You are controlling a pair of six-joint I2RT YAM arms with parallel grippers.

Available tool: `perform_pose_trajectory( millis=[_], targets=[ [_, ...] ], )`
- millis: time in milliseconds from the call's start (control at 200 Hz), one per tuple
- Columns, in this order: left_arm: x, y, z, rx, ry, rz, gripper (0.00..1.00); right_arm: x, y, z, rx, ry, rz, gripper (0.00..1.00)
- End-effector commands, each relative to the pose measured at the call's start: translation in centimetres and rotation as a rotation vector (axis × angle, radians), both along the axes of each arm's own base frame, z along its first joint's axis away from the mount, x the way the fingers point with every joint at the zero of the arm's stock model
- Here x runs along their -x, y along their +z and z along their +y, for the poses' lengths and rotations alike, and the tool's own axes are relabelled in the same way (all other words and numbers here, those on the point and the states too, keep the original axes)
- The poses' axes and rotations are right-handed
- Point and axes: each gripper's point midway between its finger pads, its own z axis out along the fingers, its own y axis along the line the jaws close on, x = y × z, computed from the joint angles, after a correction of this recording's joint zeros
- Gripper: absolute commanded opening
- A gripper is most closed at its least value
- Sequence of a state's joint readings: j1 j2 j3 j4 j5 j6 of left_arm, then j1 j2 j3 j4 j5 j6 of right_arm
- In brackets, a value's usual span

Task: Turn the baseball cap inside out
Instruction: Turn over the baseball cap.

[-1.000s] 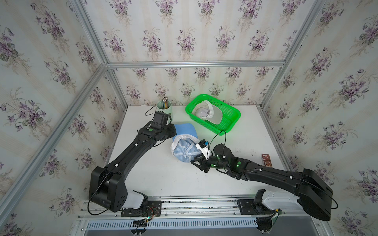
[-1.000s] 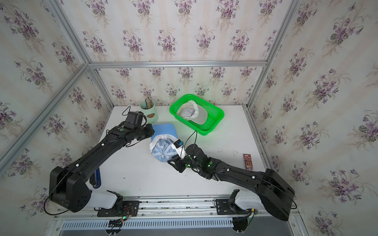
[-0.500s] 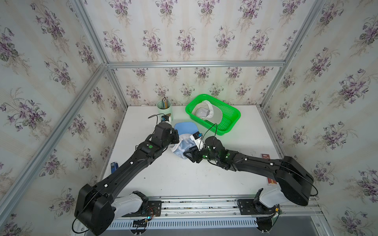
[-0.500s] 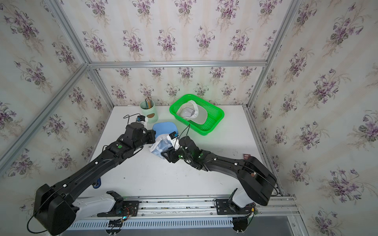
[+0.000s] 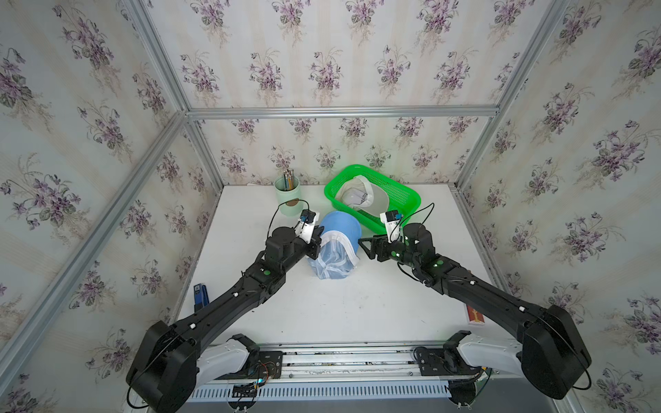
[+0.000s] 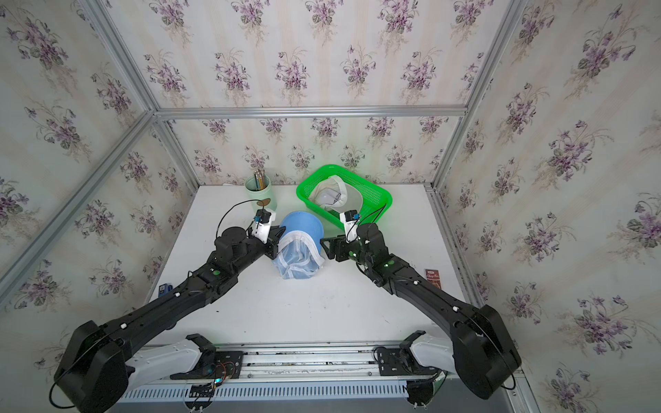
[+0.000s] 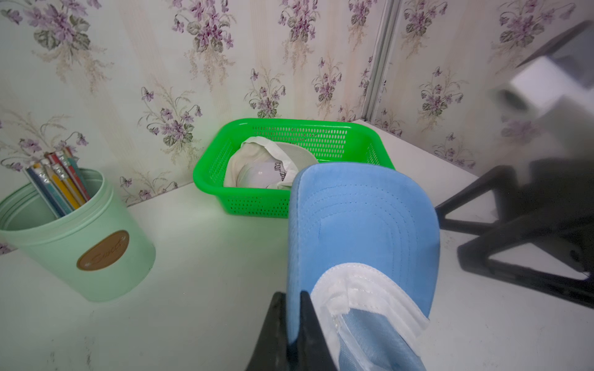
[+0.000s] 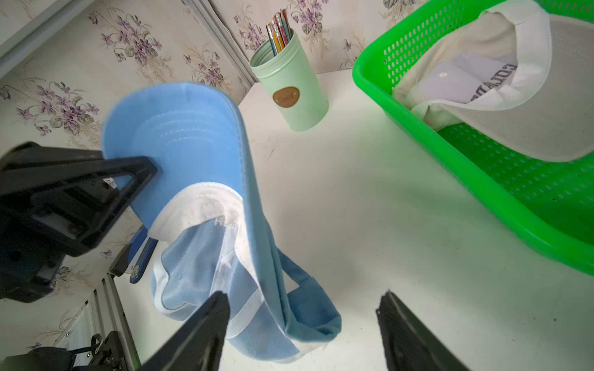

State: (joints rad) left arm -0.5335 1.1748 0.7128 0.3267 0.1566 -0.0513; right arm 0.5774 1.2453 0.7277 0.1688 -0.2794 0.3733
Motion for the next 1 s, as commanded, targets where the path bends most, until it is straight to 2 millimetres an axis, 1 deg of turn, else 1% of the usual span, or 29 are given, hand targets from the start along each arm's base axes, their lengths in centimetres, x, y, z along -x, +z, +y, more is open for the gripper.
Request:
perform_pose_trajectory(
  millis=[0,100,160,200,235,290,345,385,425,435,450,465,480,495,530,569,589,614,629,694,739,769,834,924,974,999],
  targets=[
    [0.2,1.4,-1.3,0.008,-0.075,-0.048,0.00,0.4,0.9,1.0,-0.043,0.057,-0.023,0.75],
    [0.3,1.4,-1.5,0.019,-0.089,-0.042,0.00,0.6,0.9,1.3,-0.054,0.072,-0.035,0.74],
    [0.5,1.5,-2.0,0.025,-0.118,-0.031,0.00,0.4,0.9,1.5,-0.060,0.080,-0.039,0.69],
    [0.6,1.5,-2.4,0.028,-0.143,-0.019,0.00,0.3,0.9,1.7,-0.063,0.083,-0.044,0.65],
    [0.7,1.5,-2.8,0.032,-0.160,-0.007,0.00,0.2,0.9,1.9,-0.068,0.090,-0.047,0.57],
    [0.7,1.5,-3.0,0.039,-0.172,0.004,0.00,0.0,1.1,2.2,-0.072,0.099,-0.058,0.40],
    [0.7,1.3,-3.1,0.044,-0.175,0.012,0.01,-0.2,1.4,2.5,-0.070,0.105,-0.069,0.26],
    [0.6,1.1,-3.2,0.046,-0.178,0.024,0.07,-0.3,1.6,2.5,-0.065,0.100,-0.080,0.16],
    [0.6,0.9,-3.3,0.042,-0.180,0.040,0.16,-0.4,2.0,2.5,-0.060,0.095,-0.097,0.08],
    [0.6,0.9,-3.3,0.043,-0.178,0.044,0.19,-0.4,2.1,2.5,-0.058,0.092,-0.102,0.06],
    [0.5,0.7,-3.3,0.041,-0.172,0.056,0.28,-0.5,2.2,2.4,-0.055,0.086,-0.108,0.03],
    [0.3,0.5,-3.2,0.038,-0.162,0.069,0.40,-0.5,2.3,2.4,-0.053,0.083,-0.112,0.00],
    [0.1,0.3,-3.1,0.035,-0.147,0.082,0.52,-0.5,2.4,2.3,-0.051,0.077,-0.117,0.00],
    [-0.1,0.2,-2.9,0.034,-0.131,0.095,0.58,-0.5,2.6,2.2,-0.049,0.071,-0.122,0.00],
    [-0.4,-0.3,-2.5,0.028,-0.101,0.136,0.65,-0.6,2.7,1.9,-0.039,0.051,-0.130,0.00],
    [-0.9,-0.7,-2.0,0.030,-0.068,0.194,0.75,-0.8,2.7,1.5,-0.018,0.027,-0.142,0.00],
    [-1.2,-0.9,-1.7,0.036,-0.043,0.224,0.83,-0.8,2.7,1.3,-0.004,0.014,-0.148,0.00],
    [-1.7,-1.0,-1.1,0.042,-0.003,0.257,0.95,-0.9,2.6,0.9,0.018,-0.007,-0.156,0.00],
    [-2.0,-1.2,-0.7,0.046,0.019,0.278,1.00,-1.0,2.6,0.8,0.031,-0.020,-0.161,0.00],
    [-3.1,-1.5,1.3,0.051,0.144,0.355,0.99,-1.4,2.1,-0.3,0.105,-0.088,-0.180,0.00],
    [-3.2,-1.5,2.1,0.035,0.181,0.399,0.99,-1.7,1.8,-1.0,0.154,-0.135,-0.190,0.00],
    [-3.4,-1.3,2.7,0.021,0.219,0.414,0.99,-2.0,1.6,-1.4,0.186,-0.167,-0.198,0.00],
    [-3.4,-0.3,3.6,-0.012,0.264,0.436,0.99,-2.4,1.1,-2.2,0.248,-0.233,-0.212,0.00],
    [-3.1,0.8,5.0,-0.022,0.342,0.477,0.99,-2.8,0.8,-2.5,0.324,-0.311,-0.234,0.00],
    [-2.8,1.5,5.2,-0.006,0.341,0.518,0.99,-2.9,0.8,-2.3,0.367,-0.343,-0.259,0.00],
    [-2.6,1.5,5.4,0.006,0.355,0.543,0.99,-2.8,1.0,-2.1,0.391,-0.361,-0.281,0.00]
  ],
)
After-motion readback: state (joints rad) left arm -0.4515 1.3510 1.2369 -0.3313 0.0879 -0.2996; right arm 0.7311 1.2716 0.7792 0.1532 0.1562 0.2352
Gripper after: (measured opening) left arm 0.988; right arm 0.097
